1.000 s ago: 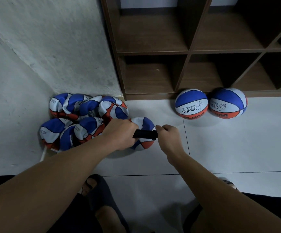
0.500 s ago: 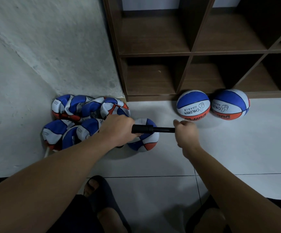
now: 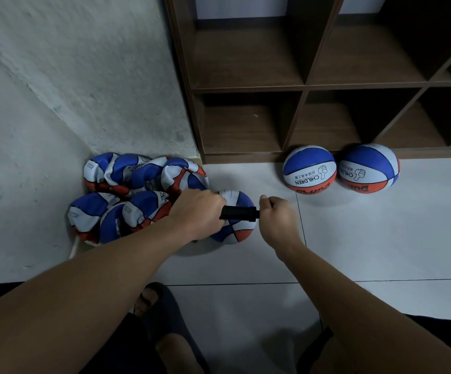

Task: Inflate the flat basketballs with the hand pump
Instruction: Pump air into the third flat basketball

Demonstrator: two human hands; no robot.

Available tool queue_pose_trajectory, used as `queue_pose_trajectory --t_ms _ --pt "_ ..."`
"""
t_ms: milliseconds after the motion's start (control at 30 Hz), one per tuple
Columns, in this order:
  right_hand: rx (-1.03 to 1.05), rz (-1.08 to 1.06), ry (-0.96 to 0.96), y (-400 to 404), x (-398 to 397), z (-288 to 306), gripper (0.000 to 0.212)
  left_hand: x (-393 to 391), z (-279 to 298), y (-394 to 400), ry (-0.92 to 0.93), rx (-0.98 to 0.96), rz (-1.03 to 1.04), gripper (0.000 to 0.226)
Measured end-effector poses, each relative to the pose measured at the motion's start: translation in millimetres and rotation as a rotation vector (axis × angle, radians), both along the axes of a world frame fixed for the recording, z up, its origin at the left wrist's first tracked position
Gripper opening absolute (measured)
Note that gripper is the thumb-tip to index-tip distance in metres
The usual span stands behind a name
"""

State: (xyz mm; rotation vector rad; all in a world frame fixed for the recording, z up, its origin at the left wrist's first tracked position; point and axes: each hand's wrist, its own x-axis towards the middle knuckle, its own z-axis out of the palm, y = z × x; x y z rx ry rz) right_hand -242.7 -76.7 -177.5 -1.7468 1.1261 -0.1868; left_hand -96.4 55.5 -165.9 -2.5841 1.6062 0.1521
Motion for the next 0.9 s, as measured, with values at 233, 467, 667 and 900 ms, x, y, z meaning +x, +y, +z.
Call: queue_pose_trajectory --t_ms 233,467,667,900 --pt "-0.043 -0.173 0.005 -55.6 -15.2 11.3 0.031 27.8 -2.4 10.0 0.010 -0.013 0.117 0.037" --pt "-0.051 -0.178 0.003 -43.4 -8.6 22.8 0.033 20.6 5.8 -0.9 -0.021 -0.024 0.089 0.038" --pt "-0.124 -0.086 -0.034 -10.3 6.2 30.5 0.041 4.4 6.3 -8.4 0.001 -0.033 0.095 0.023" --pt "-0.070 -0.078 -0.069 -7.9 9.3 29.4 0.042 1.1 8.0 -12.6 0.016 -0.065 0.081 0.021"
